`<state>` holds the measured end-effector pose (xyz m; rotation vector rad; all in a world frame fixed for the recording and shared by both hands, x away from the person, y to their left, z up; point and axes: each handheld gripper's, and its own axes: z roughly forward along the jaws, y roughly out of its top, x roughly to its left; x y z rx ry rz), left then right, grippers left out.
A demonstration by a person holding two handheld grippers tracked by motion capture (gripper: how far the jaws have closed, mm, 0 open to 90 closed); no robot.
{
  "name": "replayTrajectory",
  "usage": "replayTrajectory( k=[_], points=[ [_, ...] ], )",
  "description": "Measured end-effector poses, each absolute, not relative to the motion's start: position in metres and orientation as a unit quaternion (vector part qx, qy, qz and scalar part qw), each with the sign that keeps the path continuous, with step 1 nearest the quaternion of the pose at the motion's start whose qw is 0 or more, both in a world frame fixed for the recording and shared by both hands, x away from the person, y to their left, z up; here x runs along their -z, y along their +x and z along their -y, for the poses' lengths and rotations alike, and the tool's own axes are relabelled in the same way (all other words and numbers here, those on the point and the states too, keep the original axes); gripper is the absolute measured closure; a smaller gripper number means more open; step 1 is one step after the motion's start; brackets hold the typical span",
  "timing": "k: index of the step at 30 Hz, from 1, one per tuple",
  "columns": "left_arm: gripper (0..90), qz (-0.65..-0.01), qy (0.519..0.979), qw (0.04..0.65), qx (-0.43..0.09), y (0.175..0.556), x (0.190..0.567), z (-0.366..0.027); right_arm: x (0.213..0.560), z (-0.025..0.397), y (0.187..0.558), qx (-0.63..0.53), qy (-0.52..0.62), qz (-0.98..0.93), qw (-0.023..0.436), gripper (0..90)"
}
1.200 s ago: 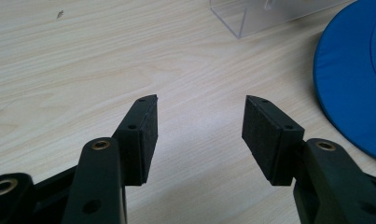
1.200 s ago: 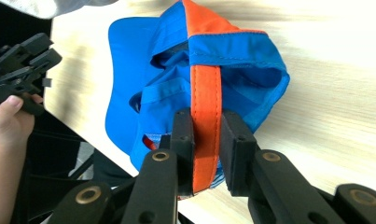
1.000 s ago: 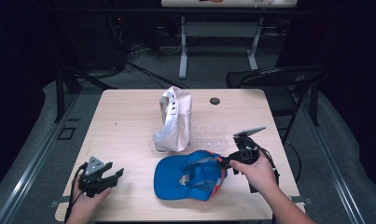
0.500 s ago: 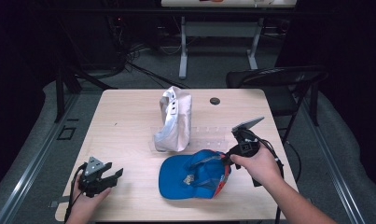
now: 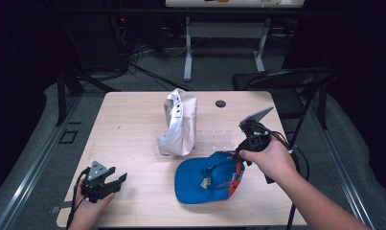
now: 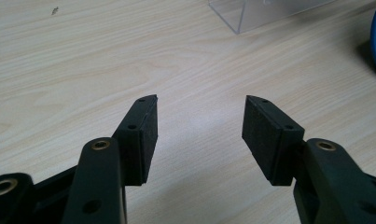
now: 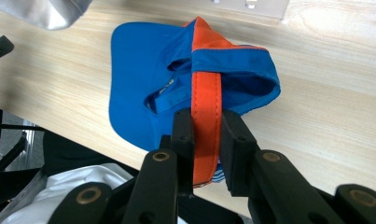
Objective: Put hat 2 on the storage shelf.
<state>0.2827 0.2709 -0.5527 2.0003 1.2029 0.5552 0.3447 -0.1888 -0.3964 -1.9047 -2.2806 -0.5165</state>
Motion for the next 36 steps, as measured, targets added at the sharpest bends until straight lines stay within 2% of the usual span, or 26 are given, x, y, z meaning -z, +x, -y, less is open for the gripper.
replayTrajectory(
  k=[9,12,18,25,36],
  points=[
    [46.0,-0.467,0.778,0.363,-0.214,0.282,0.552,-0.271,0.362,0.191,0.349,0.198,-0.639,0.738,0.086,77.2],
    [46.1,-0.466,0.778,0.363,-0.215,0.282,0.552,-0.271,0.354,0.196,0.35,0.215,-0.637,0.732,0.111,77.3],
    [46.0,-0.469,0.775,0.365,-0.217,0.282,0.552,-0.271,0.353,0.208,0.35,0.278,-0.633,0.696,0.196,77.4],
    [46.0,-0.469,0.775,0.365,-0.216,0.282,0.553,-0.27,0.348,0.215,0.351,0.33,-0.621,0.668,0.244,77.4],
    [46.0,-0.469,0.773,0.368,-0.217,0.282,0.552,-0.271,0.326,0.221,0.356,0.388,-0.61,0.647,0.241,77.5]
  ],
)
